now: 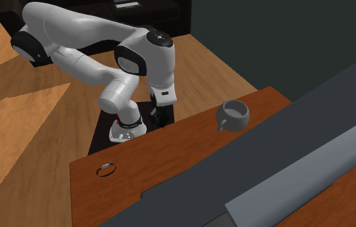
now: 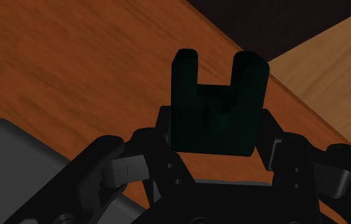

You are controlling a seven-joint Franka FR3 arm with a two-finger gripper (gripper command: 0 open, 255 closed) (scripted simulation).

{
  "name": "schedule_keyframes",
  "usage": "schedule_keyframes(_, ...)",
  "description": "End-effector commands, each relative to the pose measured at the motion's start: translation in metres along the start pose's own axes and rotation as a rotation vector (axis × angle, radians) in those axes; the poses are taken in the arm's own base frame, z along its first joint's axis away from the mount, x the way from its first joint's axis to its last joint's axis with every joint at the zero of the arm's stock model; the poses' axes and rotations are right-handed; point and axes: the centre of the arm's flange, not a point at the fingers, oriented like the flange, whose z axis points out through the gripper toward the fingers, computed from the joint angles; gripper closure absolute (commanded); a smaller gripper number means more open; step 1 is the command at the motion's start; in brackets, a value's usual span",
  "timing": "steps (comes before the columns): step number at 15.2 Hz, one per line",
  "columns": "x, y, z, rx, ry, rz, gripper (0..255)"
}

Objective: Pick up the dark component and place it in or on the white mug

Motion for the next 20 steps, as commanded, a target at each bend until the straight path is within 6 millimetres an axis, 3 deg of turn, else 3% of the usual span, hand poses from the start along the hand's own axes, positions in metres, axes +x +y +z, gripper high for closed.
schedule_keyframes(1, -0.001, 0.000, -0.012, 0.000, 0.000, 0.000, 255)
schedule_keyframes(11, -0.005, 0.000, -0.060, 0.000, 0.000, 0.000, 255)
schedule_keyframes(20, 0.087, -0.075, -0.070, 0.000, 0.000, 0.000, 255)
